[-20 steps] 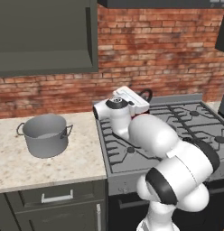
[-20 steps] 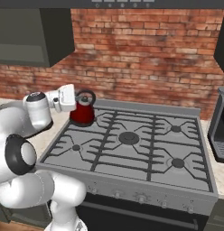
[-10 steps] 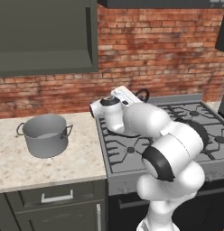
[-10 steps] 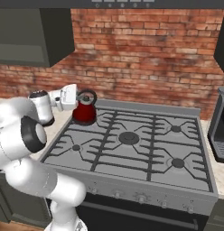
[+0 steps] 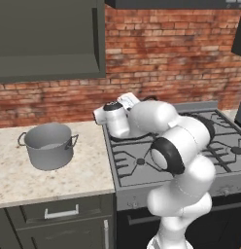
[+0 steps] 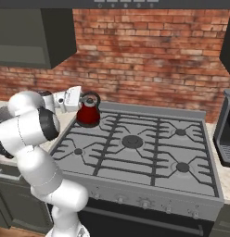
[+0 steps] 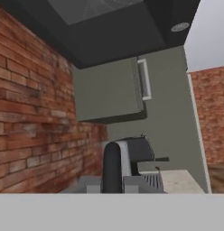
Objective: Pick the kettle from the cabinet and place it on a stove burner. Then pick the pot from the counter and place it on another stove burner. Finally, turn both burners on.
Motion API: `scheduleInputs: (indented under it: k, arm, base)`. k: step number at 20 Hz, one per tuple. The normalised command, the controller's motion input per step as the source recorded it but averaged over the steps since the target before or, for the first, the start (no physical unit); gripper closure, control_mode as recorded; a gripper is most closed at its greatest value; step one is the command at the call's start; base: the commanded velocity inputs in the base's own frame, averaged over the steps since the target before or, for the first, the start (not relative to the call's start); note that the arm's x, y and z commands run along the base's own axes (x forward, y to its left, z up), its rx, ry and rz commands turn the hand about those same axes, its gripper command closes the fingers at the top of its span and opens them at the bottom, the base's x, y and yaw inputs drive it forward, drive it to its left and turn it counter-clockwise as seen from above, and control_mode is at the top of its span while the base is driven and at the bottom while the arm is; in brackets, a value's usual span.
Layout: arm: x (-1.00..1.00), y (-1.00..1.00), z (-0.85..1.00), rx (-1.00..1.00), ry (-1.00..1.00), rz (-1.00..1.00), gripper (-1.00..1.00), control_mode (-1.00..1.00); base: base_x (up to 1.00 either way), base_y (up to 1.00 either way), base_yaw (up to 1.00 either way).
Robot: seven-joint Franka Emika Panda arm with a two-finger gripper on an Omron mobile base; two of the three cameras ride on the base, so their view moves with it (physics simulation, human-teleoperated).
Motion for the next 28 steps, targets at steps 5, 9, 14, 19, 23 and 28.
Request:
scheduleInputs:
  k: [5,9,14,19,23,28]
  arm:
    - [0.22,0.06,-0.15,-0.01,0.00,-0.04,1.00,-1.00]
    - [0.05,0.00,-0.08,-0.03,0.00,0.00,1.00,-1.00]
    - [0.10,0.00,-0.06,-0.02,0.00,0.00,1.00,-1.00]
    - [0.16,0.00,-0.13,-0.03,0.00,0.00,1.00,-1.00]
    - [0.14,0.00,-0.18,-0.03,0.00,0.00,1.00,-1.00]
    - [0.18,0.00,-0.16,-0.02,0.00,0.00,1.00,-1.00]
  base:
    - [0.00,0.00,0.00]
    - [0.00,0.00,0.00]
    - [0.00,0.00,0.00]
    - [0.00,0.00,0.00]
    - [0.00,0.00,0.00]
    - [0.00,0.00,0.00]
